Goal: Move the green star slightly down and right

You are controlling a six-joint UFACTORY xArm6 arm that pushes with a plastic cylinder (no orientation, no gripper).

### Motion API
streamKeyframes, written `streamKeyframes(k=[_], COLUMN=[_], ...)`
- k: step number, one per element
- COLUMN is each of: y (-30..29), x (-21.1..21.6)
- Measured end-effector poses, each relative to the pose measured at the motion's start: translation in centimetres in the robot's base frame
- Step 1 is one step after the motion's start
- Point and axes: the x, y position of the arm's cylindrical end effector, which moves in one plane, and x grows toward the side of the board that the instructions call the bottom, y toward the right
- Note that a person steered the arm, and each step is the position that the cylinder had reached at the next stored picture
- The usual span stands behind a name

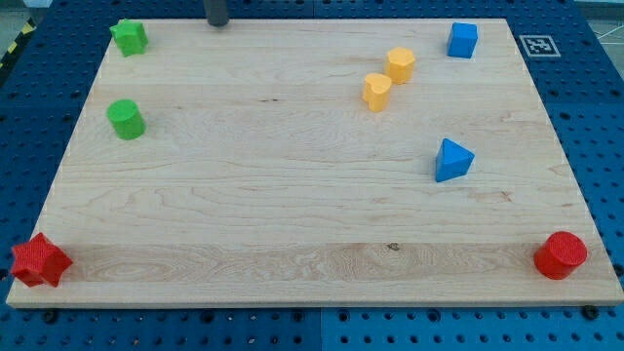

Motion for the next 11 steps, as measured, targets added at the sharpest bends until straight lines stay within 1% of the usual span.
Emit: streamKeyframes(k=[1,4,5,7,8,10,11], y=[-1.9,-3.8,-7.8,-8.8,-10.4,-15.5,-15.5], x=[0.1,0.0,0.0,0.0,0.0,0.1,0.3])
